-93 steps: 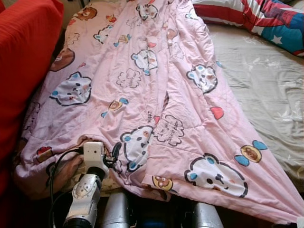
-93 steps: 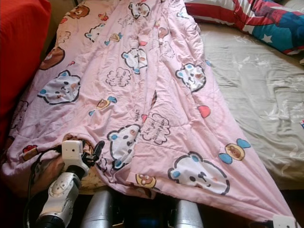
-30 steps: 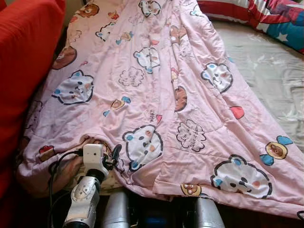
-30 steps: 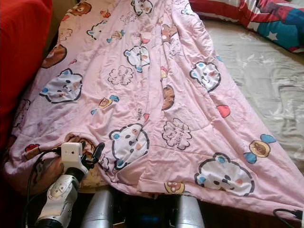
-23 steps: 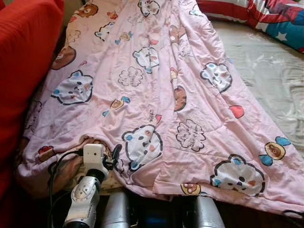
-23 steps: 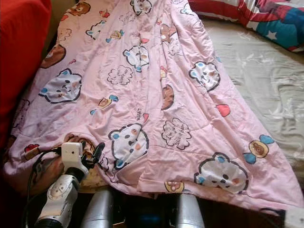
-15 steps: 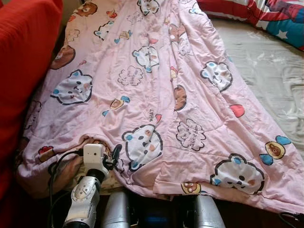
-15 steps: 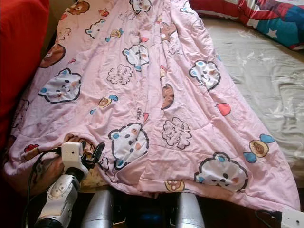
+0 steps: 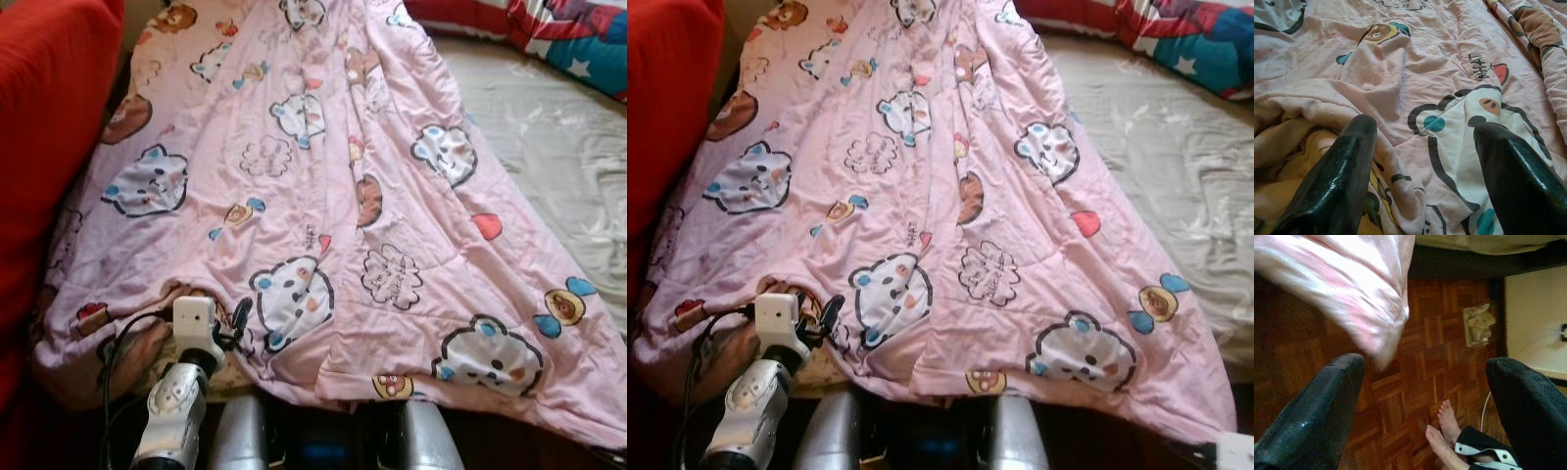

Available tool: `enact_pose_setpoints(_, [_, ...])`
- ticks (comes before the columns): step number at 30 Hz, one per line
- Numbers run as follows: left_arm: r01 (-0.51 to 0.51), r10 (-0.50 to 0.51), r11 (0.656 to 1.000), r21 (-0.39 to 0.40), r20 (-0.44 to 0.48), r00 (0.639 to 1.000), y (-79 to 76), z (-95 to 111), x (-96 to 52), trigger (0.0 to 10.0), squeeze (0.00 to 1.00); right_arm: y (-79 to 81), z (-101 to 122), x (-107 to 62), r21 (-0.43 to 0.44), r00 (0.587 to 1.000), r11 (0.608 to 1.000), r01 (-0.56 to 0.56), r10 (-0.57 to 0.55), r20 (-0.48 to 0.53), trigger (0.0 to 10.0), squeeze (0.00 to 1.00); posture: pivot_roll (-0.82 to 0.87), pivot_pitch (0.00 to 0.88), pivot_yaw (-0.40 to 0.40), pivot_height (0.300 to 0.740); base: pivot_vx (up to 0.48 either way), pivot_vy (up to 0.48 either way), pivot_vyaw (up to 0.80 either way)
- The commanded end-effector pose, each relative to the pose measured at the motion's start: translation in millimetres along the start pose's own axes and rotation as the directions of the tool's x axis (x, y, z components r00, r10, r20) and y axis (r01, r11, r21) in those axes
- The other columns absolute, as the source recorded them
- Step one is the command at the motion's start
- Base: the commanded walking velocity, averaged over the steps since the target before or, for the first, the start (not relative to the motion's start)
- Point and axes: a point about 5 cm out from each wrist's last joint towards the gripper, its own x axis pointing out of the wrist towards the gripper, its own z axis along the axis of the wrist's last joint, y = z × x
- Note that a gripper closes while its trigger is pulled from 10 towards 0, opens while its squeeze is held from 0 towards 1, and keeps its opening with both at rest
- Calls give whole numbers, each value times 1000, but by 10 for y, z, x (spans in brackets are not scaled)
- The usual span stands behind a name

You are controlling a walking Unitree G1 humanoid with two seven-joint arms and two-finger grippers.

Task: Clean up the room

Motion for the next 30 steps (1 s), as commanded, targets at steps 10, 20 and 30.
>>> enact_pose_setpoints(10, [2,-1,1000,17,-46,999,33,-80,-77,10000,0,324,48,-46,-148,978,968,-202,208,31,10000,0,67,280,25,622,0,0,0])
enact_pose_setpoints(20, [-66,71,997,40,-145,987,202,-310,-195,10000,0,974,576,-390,297,863,886,-357,191,467,10000,0,62,251,20,622,0,0,0])
enact_pose_setpoints(30, [-77,78,997,27,-31,996,149,-154,-171,10000,0,1252,1090,-885,236,613,834,-500,148,776,10000,0,51,222,8,622,0,0,0])
